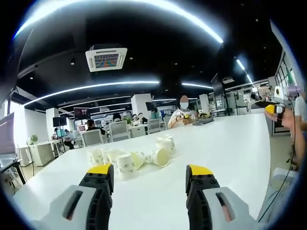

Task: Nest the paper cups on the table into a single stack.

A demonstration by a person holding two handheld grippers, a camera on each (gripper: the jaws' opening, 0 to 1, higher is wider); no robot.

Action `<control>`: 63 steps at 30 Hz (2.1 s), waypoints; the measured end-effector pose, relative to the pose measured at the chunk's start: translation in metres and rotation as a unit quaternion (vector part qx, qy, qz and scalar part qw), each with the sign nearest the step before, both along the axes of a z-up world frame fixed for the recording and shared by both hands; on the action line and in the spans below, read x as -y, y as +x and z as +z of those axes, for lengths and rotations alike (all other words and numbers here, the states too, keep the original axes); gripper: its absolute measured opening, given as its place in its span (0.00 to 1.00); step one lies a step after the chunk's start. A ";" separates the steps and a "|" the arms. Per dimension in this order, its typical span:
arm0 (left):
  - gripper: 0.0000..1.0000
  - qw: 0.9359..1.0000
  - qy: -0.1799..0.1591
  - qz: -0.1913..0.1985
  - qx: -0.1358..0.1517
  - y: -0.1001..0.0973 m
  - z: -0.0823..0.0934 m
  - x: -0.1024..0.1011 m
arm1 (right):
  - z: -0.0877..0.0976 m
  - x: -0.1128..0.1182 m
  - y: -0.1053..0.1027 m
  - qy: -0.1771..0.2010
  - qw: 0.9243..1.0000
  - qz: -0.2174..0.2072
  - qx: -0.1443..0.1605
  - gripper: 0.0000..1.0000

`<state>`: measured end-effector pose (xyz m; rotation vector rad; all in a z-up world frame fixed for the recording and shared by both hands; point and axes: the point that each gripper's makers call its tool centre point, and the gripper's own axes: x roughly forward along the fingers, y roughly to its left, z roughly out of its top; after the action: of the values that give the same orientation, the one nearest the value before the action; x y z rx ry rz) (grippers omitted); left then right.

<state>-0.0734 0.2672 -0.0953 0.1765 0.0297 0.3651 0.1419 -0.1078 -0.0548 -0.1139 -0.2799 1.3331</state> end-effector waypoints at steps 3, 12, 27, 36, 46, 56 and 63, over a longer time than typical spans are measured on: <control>0.65 1.000 0.000 0.001 -0.002 0.002 0.000 -0.003 | 0.000 0.001 0.001 0.000 1.000 0.000 0.000 0.59; 0.65 1.000 -0.001 0.003 -0.008 0.008 0.002 -0.002 | 0.002 0.004 0.003 0.005 1.000 -0.003 0.002 0.59; 0.65 1.000 -0.008 -0.011 -0.012 0.024 0.006 0.003 | -0.001 0.003 0.005 0.002 1.000 -0.005 -0.009 0.61; 0.65 1.000 -0.013 -0.019 -0.016 0.036 0.008 -0.014 | -0.004 0.002 0.003 -0.007 1.000 0.002 -0.013 0.62; 0.64 0.999 -0.023 -0.013 -0.029 0.044 -0.003 -0.038 | -0.002 0.005 0.004 -0.006 1.000 0.001 -0.015 0.63; 0.64 0.999 -0.023 -0.012 -0.039 0.051 -0.013 -0.044 | 0.000 0.008 0.008 -0.002 1.000 -0.004 -0.014 0.63; 0.64 0.999 -0.022 -0.014 -0.038 0.058 -0.014 -0.046 | -0.001 0.009 0.008 -0.002 1.000 -0.005 -0.014 0.63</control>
<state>-0.0153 0.3131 -0.1095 0.1462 0.1107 0.3300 0.1500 -0.1168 -0.0555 -0.0995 -0.2524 1.3249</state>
